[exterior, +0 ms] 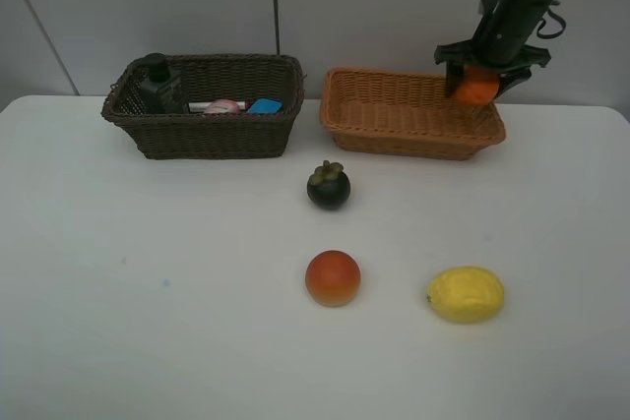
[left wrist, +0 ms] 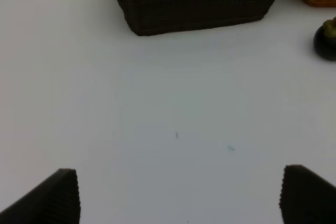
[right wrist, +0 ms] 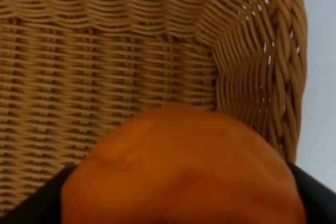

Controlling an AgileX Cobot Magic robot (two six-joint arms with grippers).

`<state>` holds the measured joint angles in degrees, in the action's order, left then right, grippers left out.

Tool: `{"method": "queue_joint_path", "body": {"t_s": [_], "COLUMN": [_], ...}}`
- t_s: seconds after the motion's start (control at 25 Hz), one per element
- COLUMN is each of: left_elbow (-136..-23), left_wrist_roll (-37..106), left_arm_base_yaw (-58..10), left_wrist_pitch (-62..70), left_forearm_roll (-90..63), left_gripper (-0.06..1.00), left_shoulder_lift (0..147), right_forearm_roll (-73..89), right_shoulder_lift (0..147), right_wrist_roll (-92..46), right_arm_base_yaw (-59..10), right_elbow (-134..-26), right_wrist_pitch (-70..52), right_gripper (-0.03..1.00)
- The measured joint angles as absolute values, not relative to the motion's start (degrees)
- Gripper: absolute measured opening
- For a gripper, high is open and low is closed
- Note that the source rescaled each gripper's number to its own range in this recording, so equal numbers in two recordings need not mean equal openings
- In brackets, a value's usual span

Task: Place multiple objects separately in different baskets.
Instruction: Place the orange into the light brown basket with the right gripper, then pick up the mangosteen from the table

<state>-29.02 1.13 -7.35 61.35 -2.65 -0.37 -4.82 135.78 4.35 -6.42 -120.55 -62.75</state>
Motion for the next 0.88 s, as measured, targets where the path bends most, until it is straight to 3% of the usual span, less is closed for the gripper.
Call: {"method": "queue_joint_path", "body": {"t_s": [0.08,0.16,0.6,0.88], "left_elbow": [-29.0,-29.0,-29.0,-29.0], "left_wrist_roll": [1.1,1.1,1.1,1.1], "left_arm_base_yaw": [-7.3,-7.3,-7.3,-7.3], "left_wrist_pitch": [61.3,61.3,61.3,61.3], "left_forearm_roll": [-2.6,-2.6,-2.6,-2.6], "left_gripper": [1.00,1.00,1.00,1.00], "left_shoulder_lift": [-0.4,-0.4,-0.4,-0.4], "right_forearm_roll": [-5.4,-5.4,-2.3,0.0], "right_shoulder_lift": [136.9,137.3,133.3,125.4], "right_wrist_roll": [4.4,4.4,5.9,7.7], "right_arm_base_yaw": [-6.4,-6.4,-7.6,-15.9], "right_elbow": [-121.2,-121.3,-122.3,-118.4], "right_wrist_pitch": [-63.2,-63.4,-69.5,-69.5], "right_gripper": [0.87,0.94,0.96,0.98]}}
